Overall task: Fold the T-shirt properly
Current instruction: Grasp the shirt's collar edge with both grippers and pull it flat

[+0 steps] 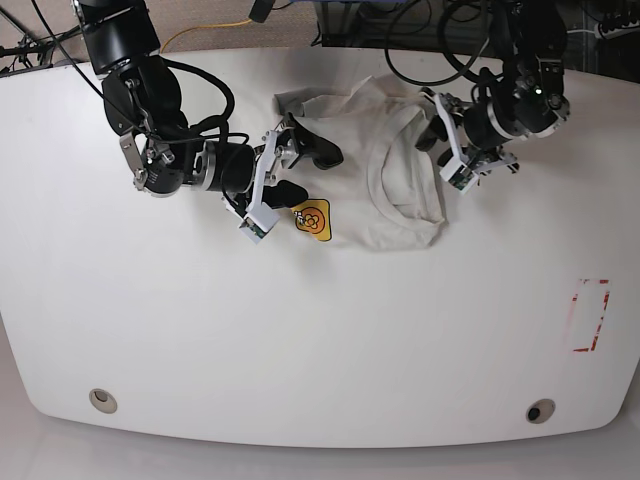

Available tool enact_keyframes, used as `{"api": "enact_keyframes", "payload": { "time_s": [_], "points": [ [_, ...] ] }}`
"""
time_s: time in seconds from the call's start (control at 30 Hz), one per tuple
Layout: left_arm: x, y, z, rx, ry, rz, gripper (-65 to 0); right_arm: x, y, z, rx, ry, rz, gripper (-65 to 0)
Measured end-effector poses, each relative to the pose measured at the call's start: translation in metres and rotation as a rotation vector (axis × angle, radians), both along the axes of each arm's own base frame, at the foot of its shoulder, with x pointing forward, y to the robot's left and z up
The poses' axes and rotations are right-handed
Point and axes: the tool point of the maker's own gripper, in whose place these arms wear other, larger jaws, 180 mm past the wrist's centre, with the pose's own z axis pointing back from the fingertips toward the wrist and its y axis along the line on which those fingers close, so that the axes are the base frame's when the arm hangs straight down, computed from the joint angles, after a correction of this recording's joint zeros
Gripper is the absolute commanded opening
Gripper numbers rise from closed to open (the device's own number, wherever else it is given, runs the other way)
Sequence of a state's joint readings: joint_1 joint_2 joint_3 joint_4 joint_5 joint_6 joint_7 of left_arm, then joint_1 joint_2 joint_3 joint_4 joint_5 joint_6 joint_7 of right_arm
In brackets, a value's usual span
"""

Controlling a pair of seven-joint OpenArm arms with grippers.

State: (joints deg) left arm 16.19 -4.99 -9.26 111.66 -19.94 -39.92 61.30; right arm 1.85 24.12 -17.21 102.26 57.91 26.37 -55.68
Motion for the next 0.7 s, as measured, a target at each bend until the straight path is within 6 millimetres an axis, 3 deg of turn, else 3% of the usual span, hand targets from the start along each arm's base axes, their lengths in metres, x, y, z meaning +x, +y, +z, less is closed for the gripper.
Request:
{"api": "enact_keyframes", "payload": {
  "time_s": [0.07, 0.17, 0.3, 0.5, 0.7],
  "points": [
    [-0.001, -0.016, -0.001, -0.024, 0.003, -0.001, -41.3, -0.005, -0.003, -0.004, -0.005, 0.014, -0.007, -22.0],
    [-0.001, -0.019, -0.006, -0.001, 0.013, 0.019, -41.3, -0.02, -0.002, -0.011, 0.006, 0.052, -0.005, -31.5],
    [-0.002, -0.017, -0.011, 0.041, 0.023, 0.035, -41.3, -0.038, -0.001, -0.023, 0.002, 0.102, 0.0, -39.0],
    [-0.008, 0.019, -0.04, 0.202, 0.084, 0.038, -41.3, -0.054, -0.008, -0.046, -0.063, 0.139, -0.005, -42.2],
    [0.009, 0.045, -0.05, 0.18, 0.035, 0.014, -41.3, -0.067, -0.026, -0.088, -0.26, 0.101, 0.017, -42.3]
  ]
}}
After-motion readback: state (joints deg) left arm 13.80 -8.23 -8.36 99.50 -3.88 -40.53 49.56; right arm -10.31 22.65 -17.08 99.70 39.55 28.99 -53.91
